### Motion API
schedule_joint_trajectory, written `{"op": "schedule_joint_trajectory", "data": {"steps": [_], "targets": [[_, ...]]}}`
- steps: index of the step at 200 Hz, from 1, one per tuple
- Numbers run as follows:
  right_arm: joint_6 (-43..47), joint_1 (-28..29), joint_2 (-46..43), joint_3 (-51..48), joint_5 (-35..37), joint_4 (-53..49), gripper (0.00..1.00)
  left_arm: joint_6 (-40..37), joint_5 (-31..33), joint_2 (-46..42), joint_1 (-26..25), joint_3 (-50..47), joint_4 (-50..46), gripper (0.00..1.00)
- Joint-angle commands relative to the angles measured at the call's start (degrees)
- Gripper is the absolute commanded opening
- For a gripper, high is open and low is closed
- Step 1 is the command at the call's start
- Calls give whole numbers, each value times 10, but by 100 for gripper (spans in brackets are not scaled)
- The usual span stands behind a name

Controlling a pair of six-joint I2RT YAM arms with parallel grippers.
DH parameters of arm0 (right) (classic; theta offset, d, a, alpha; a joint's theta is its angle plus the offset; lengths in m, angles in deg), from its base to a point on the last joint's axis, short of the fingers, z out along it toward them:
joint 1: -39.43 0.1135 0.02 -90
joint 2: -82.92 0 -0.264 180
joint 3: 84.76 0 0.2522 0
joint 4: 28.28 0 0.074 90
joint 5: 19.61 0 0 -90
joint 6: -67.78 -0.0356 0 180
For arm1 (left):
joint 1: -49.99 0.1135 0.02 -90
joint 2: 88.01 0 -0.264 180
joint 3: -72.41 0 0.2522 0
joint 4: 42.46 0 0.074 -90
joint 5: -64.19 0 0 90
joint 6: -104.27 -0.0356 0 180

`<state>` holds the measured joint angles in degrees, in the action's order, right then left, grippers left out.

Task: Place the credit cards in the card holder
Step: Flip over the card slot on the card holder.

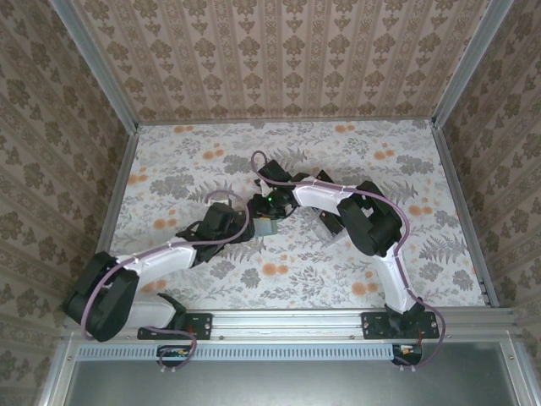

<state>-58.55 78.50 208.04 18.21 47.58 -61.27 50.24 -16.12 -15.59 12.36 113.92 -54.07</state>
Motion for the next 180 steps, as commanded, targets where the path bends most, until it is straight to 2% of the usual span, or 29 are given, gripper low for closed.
{"op": "schedule_joint_trajectory", "data": {"steps": [1, 34, 88, 180], "targets": [[-13, 6, 21, -6, -6, 5, 46, -5, 14, -46, -5, -24, -8, 100], [-16, 6, 21, -10, -5, 7, 46, -17, -1, -65, -4, -34, -15, 100], [-17, 6, 21, -12, -5, 9, 46, -27, -30, 3, -4, -3, 23, 100], [-20, 6, 21, -14, -9, 14, 47, -32, -22, 60, -4, 20, 35, 100]]}}
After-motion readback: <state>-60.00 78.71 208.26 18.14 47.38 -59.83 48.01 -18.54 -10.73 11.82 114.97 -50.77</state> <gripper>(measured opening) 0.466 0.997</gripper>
